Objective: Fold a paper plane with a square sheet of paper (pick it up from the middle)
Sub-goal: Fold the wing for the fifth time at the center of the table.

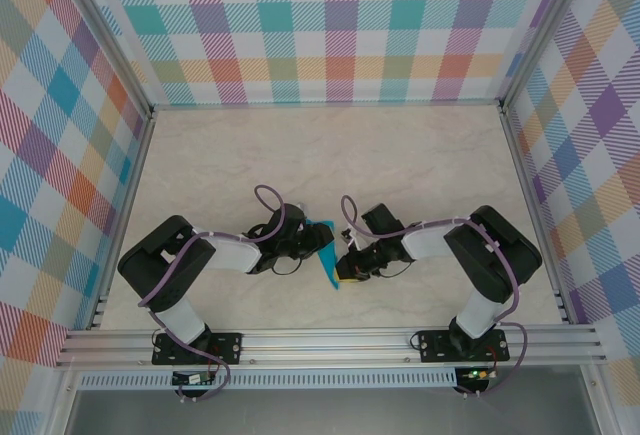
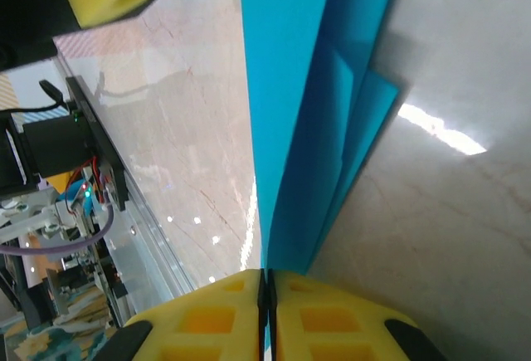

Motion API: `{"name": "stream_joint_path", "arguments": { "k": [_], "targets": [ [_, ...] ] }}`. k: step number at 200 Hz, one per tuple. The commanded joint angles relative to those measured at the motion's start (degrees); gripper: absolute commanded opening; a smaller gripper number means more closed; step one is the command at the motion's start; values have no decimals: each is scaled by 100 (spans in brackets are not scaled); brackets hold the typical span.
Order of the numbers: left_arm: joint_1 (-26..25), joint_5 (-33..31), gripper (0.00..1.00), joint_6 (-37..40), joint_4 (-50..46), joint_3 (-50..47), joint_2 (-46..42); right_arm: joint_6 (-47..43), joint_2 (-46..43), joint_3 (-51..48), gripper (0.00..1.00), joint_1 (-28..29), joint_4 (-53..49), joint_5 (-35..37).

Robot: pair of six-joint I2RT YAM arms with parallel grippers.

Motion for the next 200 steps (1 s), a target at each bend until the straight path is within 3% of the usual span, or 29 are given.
{"name": "stream_joint_path", "arguments": {
  "k": [1, 33, 107, 162, 200],
  "targets": [
    [-49, -120, 42, -35, -340, -1, 305, -216, 109, 50, 11, 90, -288, -246],
    [-47, -137, 42, -60, -351, -12, 302, -316, -8, 263, 7, 261, -757, 45],
    [-52, -252, 42, -229, -424, -48, 279, -300, -123, 474, 6, 905, -1775, 2051],
    [-53, -234, 42, -224, -468, -32, 199, -122, -1093, 271, 25, 991, -1498, 2332],
    [-52, -222, 42, -218, -463, -20, 208, 14, -1673, 281, 38, 1107, -1695, 3024]
  ]
}}
